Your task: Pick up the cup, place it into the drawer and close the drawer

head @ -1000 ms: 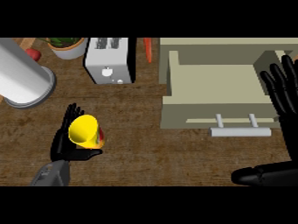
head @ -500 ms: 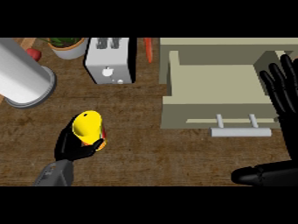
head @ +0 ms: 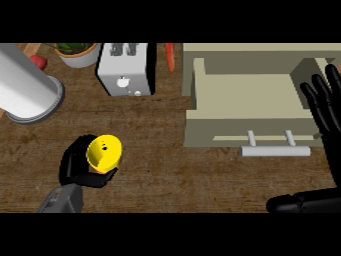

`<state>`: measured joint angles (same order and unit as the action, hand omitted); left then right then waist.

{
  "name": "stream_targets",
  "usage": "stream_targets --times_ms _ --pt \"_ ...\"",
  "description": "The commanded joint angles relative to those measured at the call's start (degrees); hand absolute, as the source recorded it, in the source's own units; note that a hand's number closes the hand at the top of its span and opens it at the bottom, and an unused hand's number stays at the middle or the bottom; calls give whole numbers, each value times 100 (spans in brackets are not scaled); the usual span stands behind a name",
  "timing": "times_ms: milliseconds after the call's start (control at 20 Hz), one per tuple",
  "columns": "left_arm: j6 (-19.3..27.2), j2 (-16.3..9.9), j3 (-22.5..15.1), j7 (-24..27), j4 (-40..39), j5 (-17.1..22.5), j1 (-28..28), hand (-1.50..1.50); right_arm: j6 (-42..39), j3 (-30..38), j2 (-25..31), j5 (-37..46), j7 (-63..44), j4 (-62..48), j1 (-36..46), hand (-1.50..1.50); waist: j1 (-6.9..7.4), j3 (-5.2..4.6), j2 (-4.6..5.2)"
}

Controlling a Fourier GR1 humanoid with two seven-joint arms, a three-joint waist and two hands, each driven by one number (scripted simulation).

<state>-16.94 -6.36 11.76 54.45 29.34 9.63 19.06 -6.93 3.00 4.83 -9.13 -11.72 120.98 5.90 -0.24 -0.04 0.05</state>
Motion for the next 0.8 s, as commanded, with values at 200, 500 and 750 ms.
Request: stream_targets --times_ms 200,500,750 --pt "-17 -305 331 360 396 333 -146 150 -148 71 106 -72 16 129 -197 -150 13 3 -10" --pt "-89 24 24 25 1595 459 -237 150 -102 161 83 -184 -52 148 -249 -150 61 11 -40" --pt "377 281 -557 -969 3059 319 -502 150 25 262 174 -131 -229 -113 282 -150 86 10 -31"
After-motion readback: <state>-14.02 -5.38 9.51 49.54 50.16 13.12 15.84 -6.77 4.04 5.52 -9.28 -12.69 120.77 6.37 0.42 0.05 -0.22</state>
